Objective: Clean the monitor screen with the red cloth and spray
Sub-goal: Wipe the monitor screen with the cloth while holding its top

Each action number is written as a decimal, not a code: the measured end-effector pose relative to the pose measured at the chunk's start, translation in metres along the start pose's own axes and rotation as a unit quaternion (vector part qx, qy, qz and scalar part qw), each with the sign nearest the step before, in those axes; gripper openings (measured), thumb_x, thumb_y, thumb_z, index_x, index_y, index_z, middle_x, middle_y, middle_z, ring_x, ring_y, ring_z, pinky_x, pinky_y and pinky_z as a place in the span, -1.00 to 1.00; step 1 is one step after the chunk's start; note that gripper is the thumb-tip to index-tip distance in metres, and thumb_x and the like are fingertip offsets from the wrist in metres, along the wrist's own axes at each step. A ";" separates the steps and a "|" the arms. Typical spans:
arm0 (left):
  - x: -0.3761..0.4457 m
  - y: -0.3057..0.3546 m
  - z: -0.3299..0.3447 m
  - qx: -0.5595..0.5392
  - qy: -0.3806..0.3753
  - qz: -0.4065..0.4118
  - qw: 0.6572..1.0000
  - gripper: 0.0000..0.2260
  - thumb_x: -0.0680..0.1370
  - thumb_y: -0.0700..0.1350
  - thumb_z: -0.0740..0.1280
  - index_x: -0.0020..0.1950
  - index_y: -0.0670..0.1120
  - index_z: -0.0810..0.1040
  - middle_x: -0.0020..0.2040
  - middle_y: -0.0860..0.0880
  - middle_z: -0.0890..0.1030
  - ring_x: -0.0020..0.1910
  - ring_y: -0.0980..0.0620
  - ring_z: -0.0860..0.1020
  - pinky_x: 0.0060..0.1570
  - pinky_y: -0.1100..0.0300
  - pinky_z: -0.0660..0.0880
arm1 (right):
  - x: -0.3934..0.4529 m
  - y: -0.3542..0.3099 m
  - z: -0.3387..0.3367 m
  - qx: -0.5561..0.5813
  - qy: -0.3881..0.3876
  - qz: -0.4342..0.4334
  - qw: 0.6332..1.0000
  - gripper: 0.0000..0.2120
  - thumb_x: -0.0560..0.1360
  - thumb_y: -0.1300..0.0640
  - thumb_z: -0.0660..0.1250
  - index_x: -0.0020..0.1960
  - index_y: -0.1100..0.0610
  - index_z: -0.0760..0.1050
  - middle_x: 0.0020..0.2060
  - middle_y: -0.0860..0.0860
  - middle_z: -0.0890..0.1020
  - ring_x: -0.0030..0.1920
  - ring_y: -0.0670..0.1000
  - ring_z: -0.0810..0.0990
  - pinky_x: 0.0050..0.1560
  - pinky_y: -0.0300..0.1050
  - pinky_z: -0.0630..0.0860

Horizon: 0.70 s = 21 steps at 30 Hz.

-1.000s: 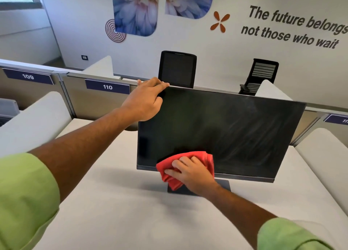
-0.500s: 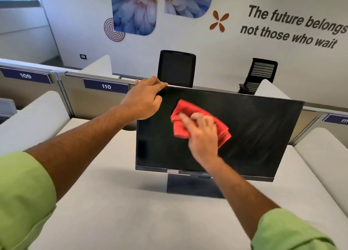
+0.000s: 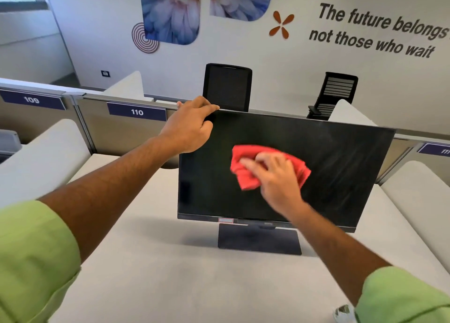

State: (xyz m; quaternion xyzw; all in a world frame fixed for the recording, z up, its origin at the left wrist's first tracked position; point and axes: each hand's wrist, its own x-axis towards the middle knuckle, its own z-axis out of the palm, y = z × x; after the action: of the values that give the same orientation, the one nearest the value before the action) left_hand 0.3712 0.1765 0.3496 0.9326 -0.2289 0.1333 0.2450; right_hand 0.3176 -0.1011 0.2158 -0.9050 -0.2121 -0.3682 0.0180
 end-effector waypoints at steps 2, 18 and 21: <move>0.000 -0.001 0.002 -0.004 0.000 -0.002 1.000 -0.53 0.57 -0.07 0.10 0.48 -0.02 0.43 0.36 0.02 0.42 0.35 -0.05 0.37 0.44 -0.17 0.30 | 0.033 0.022 -0.018 -0.007 0.063 0.083 0.995 -0.43 0.53 0.30 0.30 0.50 -0.03 0.53 0.18 0.10 0.56 0.10 0.25 0.52 0.07 0.18 0.51; -0.003 -0.013 0.006 -0.004 0.016 -0.011 1.000 -0.58 0.62 -0.11 0.11 0.48 -0.01 0.41 0.38 0.01 0.41 0.36 -0.04 0.35 0.40 -0.03 0.34 | -0.064 -0.114 0.061 0.059 -0.229 -0.119 0.964 -0.34 0.55 0.11 0.48 0.59 -0.12 0.37 0.33 -0.02 0.52 0.23 0.15 0.55 0.15 0.11 0.61; -0.002 -0.006 0.007 -0.007 0.013 0.003 1.000 -0.57 0.61 -0.13 0.12 0.49 -0.01 0.40 0.37 0.01 0.41 0.37 -0.05 0.34 0.47 -0.15 0.27 | -0.075 -0.097 0.058 0.052 -0.213 -0.132 0.967 -0.28 0.48 0.08 0.57 0.58 -0.13 0.38 0.31 -0.05 0.54 0.22 0.11 0.56 0.15 0.04 0.60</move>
State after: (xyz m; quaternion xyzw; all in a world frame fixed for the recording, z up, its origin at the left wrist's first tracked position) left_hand 0.3736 0.1787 0.3407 0.9286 -0.2293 0.1441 0.2537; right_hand 0.2699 -0.0300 0.1114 -0.9244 -0.3475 -0.1544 -0.0293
